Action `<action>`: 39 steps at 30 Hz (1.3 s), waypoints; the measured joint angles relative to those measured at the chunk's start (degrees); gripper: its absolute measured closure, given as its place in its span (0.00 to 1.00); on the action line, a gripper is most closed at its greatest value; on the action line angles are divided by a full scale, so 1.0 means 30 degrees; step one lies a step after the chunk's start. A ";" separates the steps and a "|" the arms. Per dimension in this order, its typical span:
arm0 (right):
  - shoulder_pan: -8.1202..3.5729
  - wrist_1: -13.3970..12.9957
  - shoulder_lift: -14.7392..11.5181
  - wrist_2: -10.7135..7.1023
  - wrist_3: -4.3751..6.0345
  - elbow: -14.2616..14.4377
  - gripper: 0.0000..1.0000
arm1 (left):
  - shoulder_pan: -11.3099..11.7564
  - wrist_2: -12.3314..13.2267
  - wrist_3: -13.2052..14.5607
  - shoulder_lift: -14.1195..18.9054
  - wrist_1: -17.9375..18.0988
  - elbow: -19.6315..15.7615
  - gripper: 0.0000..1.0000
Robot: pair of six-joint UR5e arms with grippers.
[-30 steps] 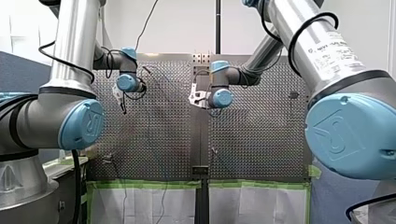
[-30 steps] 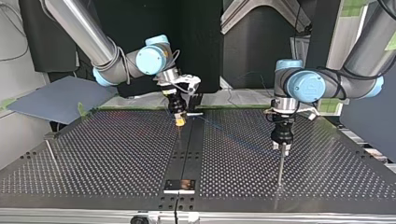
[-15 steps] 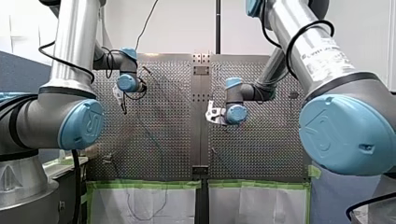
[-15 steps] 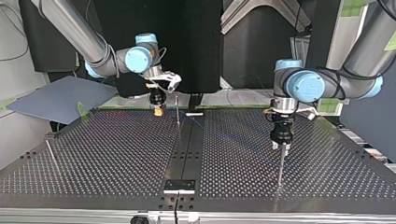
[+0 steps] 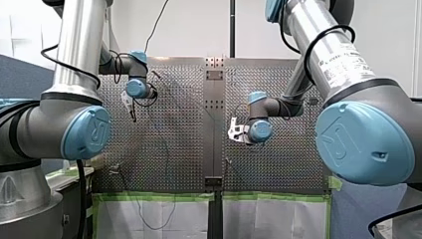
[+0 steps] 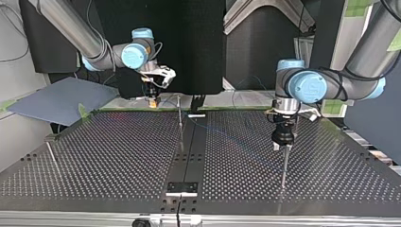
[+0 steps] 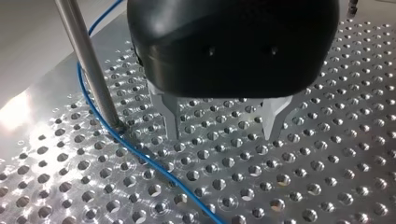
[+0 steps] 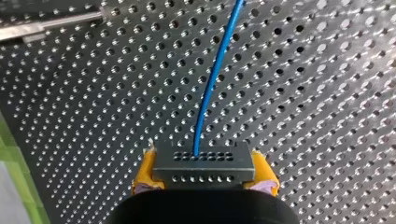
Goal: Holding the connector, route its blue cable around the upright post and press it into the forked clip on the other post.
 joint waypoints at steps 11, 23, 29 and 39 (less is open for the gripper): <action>-0.0221 -0.1840 0.0241 0.0350 0.0106 0.1852 1.00 | -0.0130 -0.0252 -0.0010 0.0000 -0.0109 0.0000 0.14; -0.0200 -0.3809 0.2014 0.1701 -0.0132 0.3822 1.00 | -0.0157 -0.0470 -0.0011 0.0000 -0.0217 0.0000 0.14; -0.0279 -0.4825 0.3030 0.1970 0.0066 0.4840 1.00 | -0.0169 -0.0471 -0.0011 0.0000 -0.0243 0.0000 0.14; -0.0265 -0.6467 0.4673 0.1954 0.0212 0.5542 1.00 | -0.0343 -0.0475 -0.0011 0.0000 -0.0254 0.0000 0.14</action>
